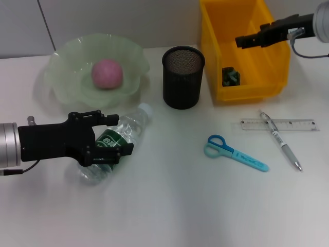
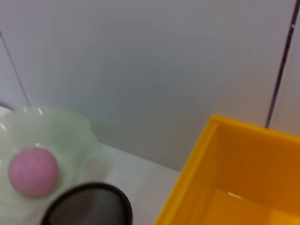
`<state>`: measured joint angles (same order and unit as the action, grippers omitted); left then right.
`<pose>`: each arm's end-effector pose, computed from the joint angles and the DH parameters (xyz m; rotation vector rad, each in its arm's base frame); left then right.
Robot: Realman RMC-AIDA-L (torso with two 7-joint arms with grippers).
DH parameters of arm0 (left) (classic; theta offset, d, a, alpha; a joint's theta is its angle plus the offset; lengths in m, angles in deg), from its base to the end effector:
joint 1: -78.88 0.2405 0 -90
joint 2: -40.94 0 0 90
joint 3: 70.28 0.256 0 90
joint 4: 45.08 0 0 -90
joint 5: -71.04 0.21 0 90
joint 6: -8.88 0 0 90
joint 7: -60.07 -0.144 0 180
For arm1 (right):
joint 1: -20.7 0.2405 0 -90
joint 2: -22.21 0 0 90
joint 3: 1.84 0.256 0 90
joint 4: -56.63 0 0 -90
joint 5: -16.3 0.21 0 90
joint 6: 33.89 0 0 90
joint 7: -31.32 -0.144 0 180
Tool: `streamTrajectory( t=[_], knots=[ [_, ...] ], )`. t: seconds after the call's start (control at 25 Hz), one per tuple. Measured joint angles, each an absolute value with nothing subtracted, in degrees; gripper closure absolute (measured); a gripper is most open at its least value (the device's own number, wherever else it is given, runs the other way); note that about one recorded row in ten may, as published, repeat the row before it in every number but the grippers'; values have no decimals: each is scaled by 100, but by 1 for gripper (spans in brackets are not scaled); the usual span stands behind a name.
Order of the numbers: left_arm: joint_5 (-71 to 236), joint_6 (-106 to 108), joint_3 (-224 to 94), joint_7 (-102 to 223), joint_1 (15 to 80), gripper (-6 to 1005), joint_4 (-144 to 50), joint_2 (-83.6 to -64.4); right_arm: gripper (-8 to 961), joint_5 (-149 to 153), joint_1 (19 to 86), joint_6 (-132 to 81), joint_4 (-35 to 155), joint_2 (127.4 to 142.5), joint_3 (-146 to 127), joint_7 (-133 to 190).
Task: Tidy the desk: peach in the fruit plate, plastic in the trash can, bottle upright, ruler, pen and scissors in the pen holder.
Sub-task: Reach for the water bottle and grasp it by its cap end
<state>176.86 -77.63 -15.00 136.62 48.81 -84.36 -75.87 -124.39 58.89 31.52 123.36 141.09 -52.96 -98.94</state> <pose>-0.2434 0.3346 -0.0090 -2.8473 -0.4083 -0.6260 0.2064 0.4346 0.0781 -2.2257 0.8725 0.1609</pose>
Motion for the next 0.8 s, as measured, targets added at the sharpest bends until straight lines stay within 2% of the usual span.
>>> streamTrajectory(
  t=[0.24,0.44,0.48,0.52,0.68,0.8],
  knots=[
    [17686,-7763,-1500,13665,4859,165,-8436,-7587,161,-11311,5484,3697,12954,14056,-5261,-9710],
    [17686,-7753,-1500,13667,4838,165,-8436,-7583,161,-10201,5178,4148,13055,13938,-5170,-9269],
    [17686,-7753,-1500,13668,4836,165,-8436,-7581,161,-9564,5074,4526,12883,13830,-5117,-8944],
    [17686,-7754,-1500,13668,4830,165,-8436,-7580,161,-9516,5067,4564,12862,13819,-5108,-8904],
    [17686,-7760,-1500,13678,4818,165,-8436,-7579,161,-9105,5090,5488,12160,13611,-4790,-8302],
    [17686,-7774,-1500,13722,4803,165,-8436,-7581,161,-9096,5137,6084,11562,13407,-4621,-7875]
  ],
)
